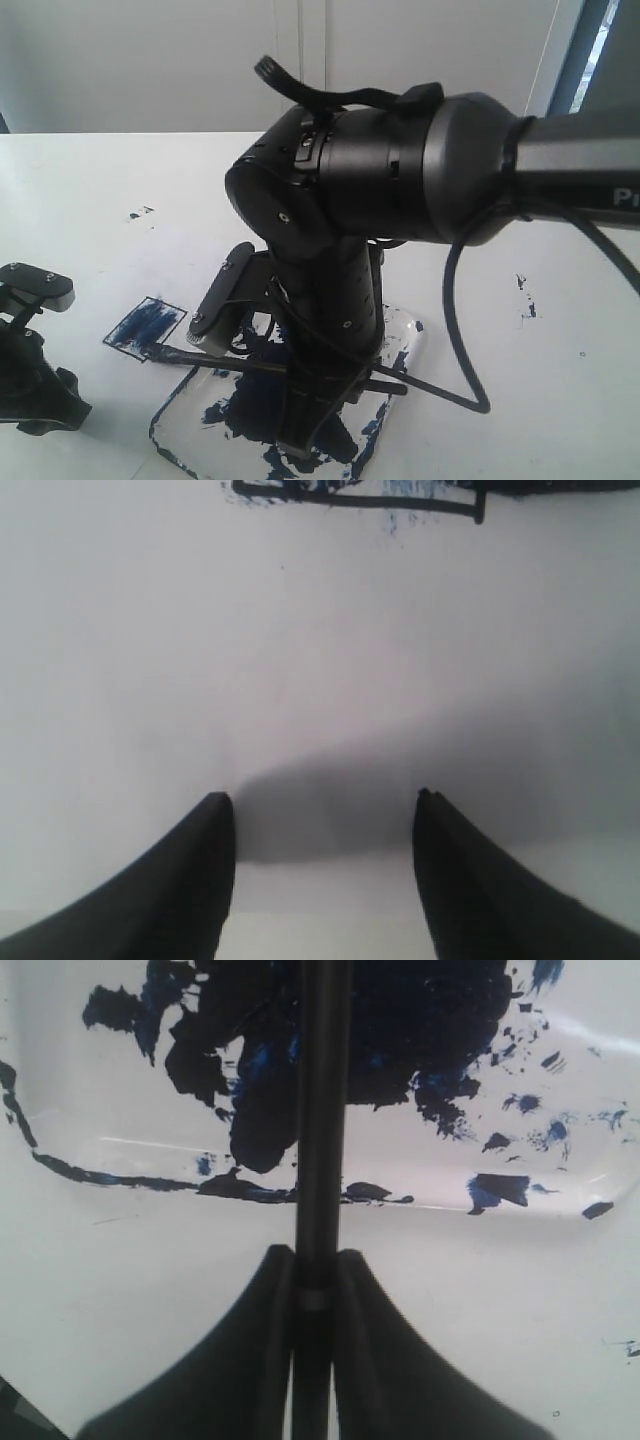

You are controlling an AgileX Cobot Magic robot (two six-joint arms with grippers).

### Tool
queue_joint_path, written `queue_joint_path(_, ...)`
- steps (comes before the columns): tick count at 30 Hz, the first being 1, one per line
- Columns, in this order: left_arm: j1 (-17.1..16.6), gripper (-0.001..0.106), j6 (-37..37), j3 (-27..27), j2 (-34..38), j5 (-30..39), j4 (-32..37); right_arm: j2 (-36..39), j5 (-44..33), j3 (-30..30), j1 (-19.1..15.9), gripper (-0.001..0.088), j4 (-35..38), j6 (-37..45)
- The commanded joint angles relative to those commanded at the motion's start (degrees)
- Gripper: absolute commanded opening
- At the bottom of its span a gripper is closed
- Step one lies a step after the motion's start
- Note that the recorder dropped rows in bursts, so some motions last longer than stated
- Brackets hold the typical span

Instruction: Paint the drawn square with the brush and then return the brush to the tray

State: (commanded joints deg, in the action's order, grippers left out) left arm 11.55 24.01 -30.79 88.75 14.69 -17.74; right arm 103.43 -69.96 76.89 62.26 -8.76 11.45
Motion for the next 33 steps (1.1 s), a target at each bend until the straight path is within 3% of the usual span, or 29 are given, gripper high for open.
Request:
queue_joint_path(10,0.00,0.059,0.00,0.00,0.00,0.13,0.00,0.00,0.00,0.00,0.00,0.0000,-11.15,-3.25)
queue_joint_path(30,0.00,0.059,0.00,0.00,0.00,0.15,0.00,0.10,3.08,0.00,0.00,0.0000,-15.38,-3.53)
queue_joint_path(33,0.00,0.059,0.00,0.00,0.00,0.05,0.00,0.10,3.61,0.00,1.51,0.0000,-17.14,-1.08)
